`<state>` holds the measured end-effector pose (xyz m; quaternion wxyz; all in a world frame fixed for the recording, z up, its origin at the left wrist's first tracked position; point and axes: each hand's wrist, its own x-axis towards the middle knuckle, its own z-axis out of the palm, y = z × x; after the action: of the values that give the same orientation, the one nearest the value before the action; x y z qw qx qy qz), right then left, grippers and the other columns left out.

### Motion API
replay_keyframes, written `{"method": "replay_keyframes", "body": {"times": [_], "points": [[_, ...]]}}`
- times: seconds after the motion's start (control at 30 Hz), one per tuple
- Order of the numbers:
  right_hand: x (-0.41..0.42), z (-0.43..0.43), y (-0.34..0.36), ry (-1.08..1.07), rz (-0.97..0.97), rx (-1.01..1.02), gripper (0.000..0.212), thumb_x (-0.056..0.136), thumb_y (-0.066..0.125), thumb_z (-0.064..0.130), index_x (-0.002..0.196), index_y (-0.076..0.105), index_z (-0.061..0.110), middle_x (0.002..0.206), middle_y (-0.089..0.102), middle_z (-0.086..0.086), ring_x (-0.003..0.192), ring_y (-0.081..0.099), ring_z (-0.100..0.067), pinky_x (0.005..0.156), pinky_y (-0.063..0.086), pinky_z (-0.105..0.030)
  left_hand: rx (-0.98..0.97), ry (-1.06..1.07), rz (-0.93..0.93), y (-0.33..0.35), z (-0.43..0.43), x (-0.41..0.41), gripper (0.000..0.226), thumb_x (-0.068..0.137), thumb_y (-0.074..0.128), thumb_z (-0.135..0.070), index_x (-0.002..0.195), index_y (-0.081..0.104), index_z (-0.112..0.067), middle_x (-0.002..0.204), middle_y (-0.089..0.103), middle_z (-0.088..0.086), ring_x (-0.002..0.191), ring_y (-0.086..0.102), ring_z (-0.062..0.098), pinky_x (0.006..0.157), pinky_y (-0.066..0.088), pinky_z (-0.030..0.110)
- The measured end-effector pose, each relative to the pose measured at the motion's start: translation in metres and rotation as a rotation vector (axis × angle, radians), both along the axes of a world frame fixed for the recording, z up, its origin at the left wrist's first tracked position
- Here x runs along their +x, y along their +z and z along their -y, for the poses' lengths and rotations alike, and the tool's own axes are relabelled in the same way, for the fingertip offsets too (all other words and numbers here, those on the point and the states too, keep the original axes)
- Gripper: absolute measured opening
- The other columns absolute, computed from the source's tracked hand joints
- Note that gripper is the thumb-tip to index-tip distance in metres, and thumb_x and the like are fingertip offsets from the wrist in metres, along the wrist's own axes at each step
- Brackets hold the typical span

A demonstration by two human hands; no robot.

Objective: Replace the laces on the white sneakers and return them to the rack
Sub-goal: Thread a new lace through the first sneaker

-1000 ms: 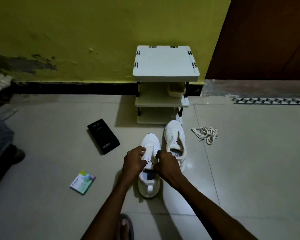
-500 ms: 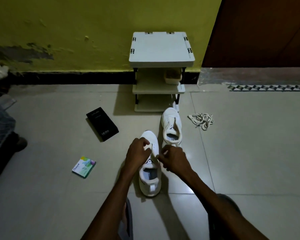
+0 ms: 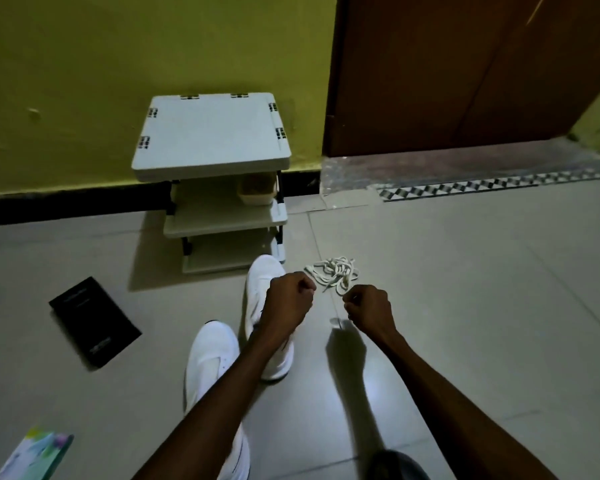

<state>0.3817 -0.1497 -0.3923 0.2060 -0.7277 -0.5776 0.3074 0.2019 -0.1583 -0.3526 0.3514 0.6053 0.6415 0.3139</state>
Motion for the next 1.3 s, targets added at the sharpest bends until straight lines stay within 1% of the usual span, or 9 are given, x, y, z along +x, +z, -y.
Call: {"method": "replay_keyframes", "body": {"times": [0.1, 0.3, 0.57, 0.7, 0.87, 0.97, 1.1, 1.2, 1.3], "points": [[0.01, -0.024, -0.018, -0.006, 0.03, 0.101, 0.016, 0.077, 0.064, 0.01, 0.084, 0.074, 0.019, 0.083, 0.074, 0.001, 0.081, 0.068, -0.019, 0.067, 0.046, -0.024, -0.082, -0.003, -0.061, -0.02, -0.041, 0.021, 0.019, 0.079, 0.057, -0.001, 0.076, 0.071, -0.013, 0.069, 0.071, 0.006, 0.066, 0.07, 0.023, 0.065, 0.06, 0.037], [0.018, -0.067, -0.039, 0.06, -0.016, 0.207, 0.015, 0.08, 0.066, 0.011, 0.087, 0.073, 0.023, 0.086, 0.073, 0.006, 0.078, 0.067, -0.013, 0.072, 0.053, -0.029, -0.184, -0.049, -0.328, -0.085, -0.088, 0.058, 0.016, 0.084, 0.068, -0.022, 0.094, 0.07, -0.01, 0.096, 0.07, 0.01, 0.092, 0.066, 0.029, 0.08, 0.055, 0.036], [0.027, -0.082, -0.036, 0.194, 0.126, 0.187, 0.028, 0.084, 0.061, 0.014, 0.108, 0.07, 0.026, 0.106, 0.068, -0.001, 0.092, 0.066, -0.022, 0.075, 0.052, -0.032, -0.1, -0.03, -0.343, -0.087, -0.092, 0.07, 0.015, 0.095, 0.058, -0.013, 0.092, 0.072, -0.007, 0.091, 0.071, 0.012, 0.086, 0.068, 0.028, 0.08, 0.055, 0.039], [0.025, -0.077, -0.016, 0.297, 0.042, 0.209, 0.034, 0.083, 0.064, 0.018, 0.114, 0.066, 0.032, 0.117, 0.063, 0.007, 0.102, 0.062, -0.015, 0.083, 0.051, -0.033, -0.03, -0.094, -0.38, -0.05, -0.084, 0.062, 0.016, 0.093, 0.056, -0.009, 0.09, 0.071, -0.009, 0.086, 0.069, 0.008, 0.079, 0.067, 0.024, 0.069, 0.053, 0.031], [0.015, -0.068, 0.017, 0.342, -0.065, 0.193, 0.011, 0.091, 0.059, 0.03, 0.093, 0.07, 0.031, 0.086, 0.071, 0.008, 0.071, 0.066, -0.014, 0.071, 0.057, -0.042, 0.083, -0.128, -0.476, 0.002, -0.067, 0.051, 0.012, 0.091, 0.06, -0.015, 0.088, 0.07, -0.011, 0.083, 0.069, 0.008, 0.077, 0.065, 0.024, 0.062, 0.045, 0.029], [0.01, -0.058, 0.042, 0.353, 0.013, 0.25, 0.013, 0.094, 0.059, 0.025, 0.093, 0.072, 0.025, 0.084, 0.071, 0.004, 0.072, 0.065, -0.013, 0.069, 0.056, -0.039, 0.148, -0.117, -0.508, 0.029, -0.054, 0.044, 0.012, 0.09, 0.061, -0.016, 0.088, 0.072, -0.013, 0.081, 0.07, 0.007, 0.075, 0.065, 0.024, 0.065, 0.052, 0.03], [0.002, -0.046, 0.073, 0.414, 0.154, 0.304, 0.016, 0.092, 0.057, 0.017, 0.084, 0.068, 0.026, 0.081, 0.066, 0.005, 0.072, 0.061, -0.018, 0.059, 0.048, -0.032, 0.21, -0.151, -0.526, 0.063, -0.037, 0.036, 0.016, 0.089, 0.057, -0.015, 0.081, 0.071, -0.011, 0.075, 0.068, 0.006, 0.073, 0.065, 0.023, 0.058, 0.041, 0.025], [0.0, -0.031, 0.094, 0.361, 0.191, 0.346, 0.022, 0.089, 0.057, 0.018, 0.071, 0.058, 0.03, 0.066, 0.058, 0.01, 0.063, 0.056, -0.013, 0.052, 0.036, -0.026, 0.304, -0.144, -0.448, 0.091, -0.023, 0.028, 0.018, 0.086, 0.057, -0.016, 0.078, 0.073, -0.01, 0.069, 0.068, 0.007, 0.067, 0.065, 0.022, 0.058, 0.045, 0.026], [0.012, -0.025, 0.094, 0.229, 0.02, 0.344, 0.022, 0.089, 0.058, 0.026, 0.068, 0.06, 0.031, 0.06, 0.062, 0.008, 0.054, 0.059, -0.009, 0.052, 0.045, -0.028, 0.431, -0.073, -0.257, 0.118, -0.015, 0.02, 0.017, 0.084, 0.061, -0.012, 0.076, 0.076, -0.011, 0.067, 0.07, 0.002, 0.062, 0.065, 0.014, 0.06, 0.05, 0.027]]}}
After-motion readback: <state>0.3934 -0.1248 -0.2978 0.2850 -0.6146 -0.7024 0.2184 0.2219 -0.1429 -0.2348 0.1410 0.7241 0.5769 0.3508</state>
